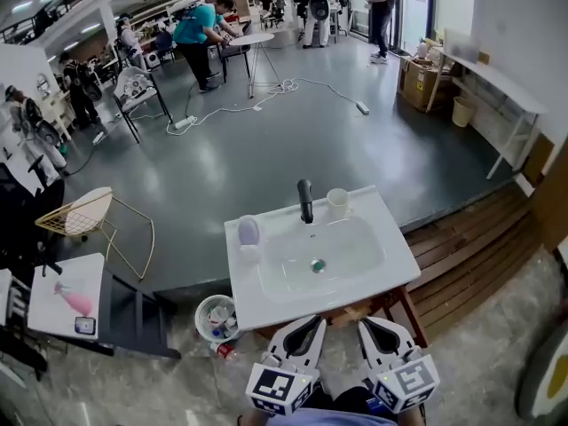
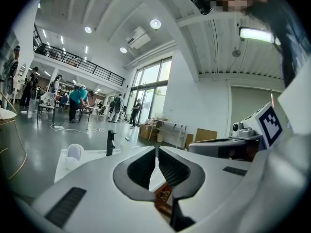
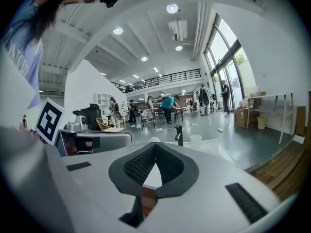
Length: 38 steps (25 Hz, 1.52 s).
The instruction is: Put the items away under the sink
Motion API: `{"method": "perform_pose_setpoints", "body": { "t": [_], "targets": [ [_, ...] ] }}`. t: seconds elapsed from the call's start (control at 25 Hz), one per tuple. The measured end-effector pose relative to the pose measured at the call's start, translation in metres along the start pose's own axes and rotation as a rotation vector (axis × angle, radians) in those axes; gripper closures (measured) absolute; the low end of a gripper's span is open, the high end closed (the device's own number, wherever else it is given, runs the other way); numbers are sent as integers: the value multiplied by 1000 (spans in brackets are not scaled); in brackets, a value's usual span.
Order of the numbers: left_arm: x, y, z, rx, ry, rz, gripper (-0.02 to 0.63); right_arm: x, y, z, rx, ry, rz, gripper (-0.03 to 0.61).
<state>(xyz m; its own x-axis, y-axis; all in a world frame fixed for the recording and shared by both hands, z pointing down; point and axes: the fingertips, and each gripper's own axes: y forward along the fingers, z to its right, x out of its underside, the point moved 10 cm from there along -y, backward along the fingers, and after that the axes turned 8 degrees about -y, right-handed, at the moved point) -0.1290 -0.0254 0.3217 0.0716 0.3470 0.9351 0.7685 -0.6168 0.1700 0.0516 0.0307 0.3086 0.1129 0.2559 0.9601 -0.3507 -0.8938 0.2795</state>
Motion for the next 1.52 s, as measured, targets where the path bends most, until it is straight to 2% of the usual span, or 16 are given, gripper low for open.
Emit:
{"method": "perform_pose_setpoints", "body": {
  "t": [0.36, 0.6, 0.84, 1.08, 1.24, 1.52],
  "targets": [
    [-6, 0, -27, -69, -15, 15, 595, -8, 37, 8, -76, -9, 13, 563],
    [-10, 18, -38, -108, -19, 28, 595, -8, 65, 23, -130, -43, 1, 563],
    [-17, 58, -56, -149, -39, 18, 595, -15, 103, 65, -157, -79, 5, 563],
    [-30, 115, -65, -173, -26, 5, 594, -23, 145, 122, -197, -95, -16, 563],
    [-28, 154, -66, -141, 15, -28, 594, -31, 173, 152, -203, -107, -19, 561],
    [-18, 206, -69, -153, -14, -111, 594, -16, 212, 200, -218, -114, -89, 561]
  ]
}}
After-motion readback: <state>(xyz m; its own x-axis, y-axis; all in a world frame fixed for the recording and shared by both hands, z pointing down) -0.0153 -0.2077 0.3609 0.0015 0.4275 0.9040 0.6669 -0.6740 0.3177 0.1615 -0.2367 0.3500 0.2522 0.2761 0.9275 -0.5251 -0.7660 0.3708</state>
